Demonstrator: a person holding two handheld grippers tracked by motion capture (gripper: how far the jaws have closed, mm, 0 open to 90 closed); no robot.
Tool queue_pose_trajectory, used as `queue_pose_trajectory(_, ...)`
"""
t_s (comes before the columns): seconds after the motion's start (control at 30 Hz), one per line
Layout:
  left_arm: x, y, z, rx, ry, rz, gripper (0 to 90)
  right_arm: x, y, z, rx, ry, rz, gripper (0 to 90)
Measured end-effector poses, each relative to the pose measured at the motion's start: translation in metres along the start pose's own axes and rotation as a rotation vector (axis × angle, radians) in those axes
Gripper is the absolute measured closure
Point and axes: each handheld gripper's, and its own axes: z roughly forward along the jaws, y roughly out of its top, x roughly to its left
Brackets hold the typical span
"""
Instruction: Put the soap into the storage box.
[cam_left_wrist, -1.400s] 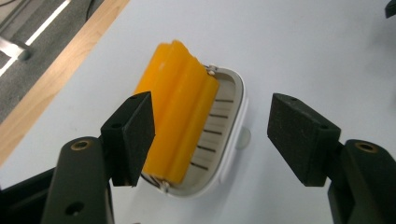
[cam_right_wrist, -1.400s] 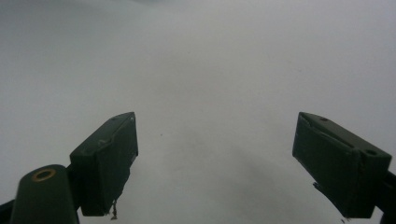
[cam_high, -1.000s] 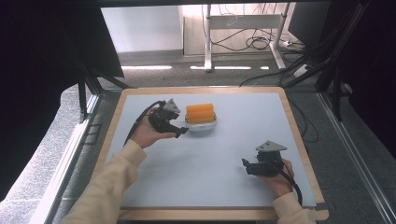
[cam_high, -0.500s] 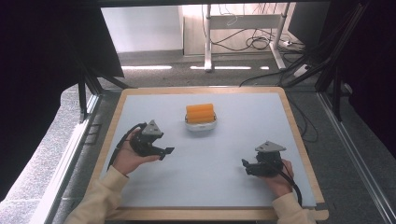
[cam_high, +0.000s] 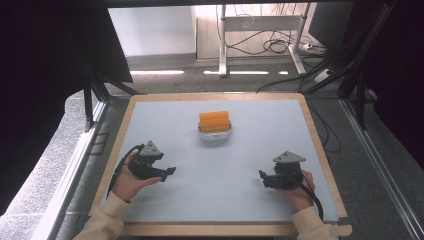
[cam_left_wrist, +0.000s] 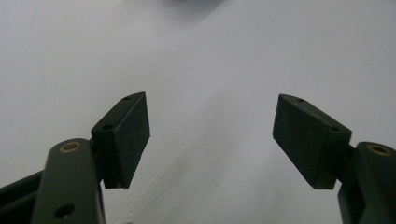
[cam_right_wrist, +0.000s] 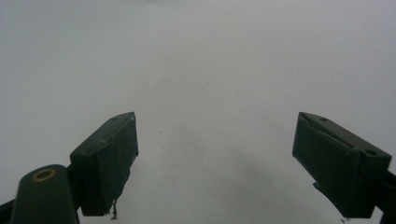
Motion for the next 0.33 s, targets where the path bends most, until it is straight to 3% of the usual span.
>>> queue_pose_trajectory(0.33, 0.0070, 0.0018, -0.0039, -0.017, -0.011, -0.012, 26.7, 0.0023, 0.0017, -0.0018, -0.032, 0.005, -0.012, 15.0)
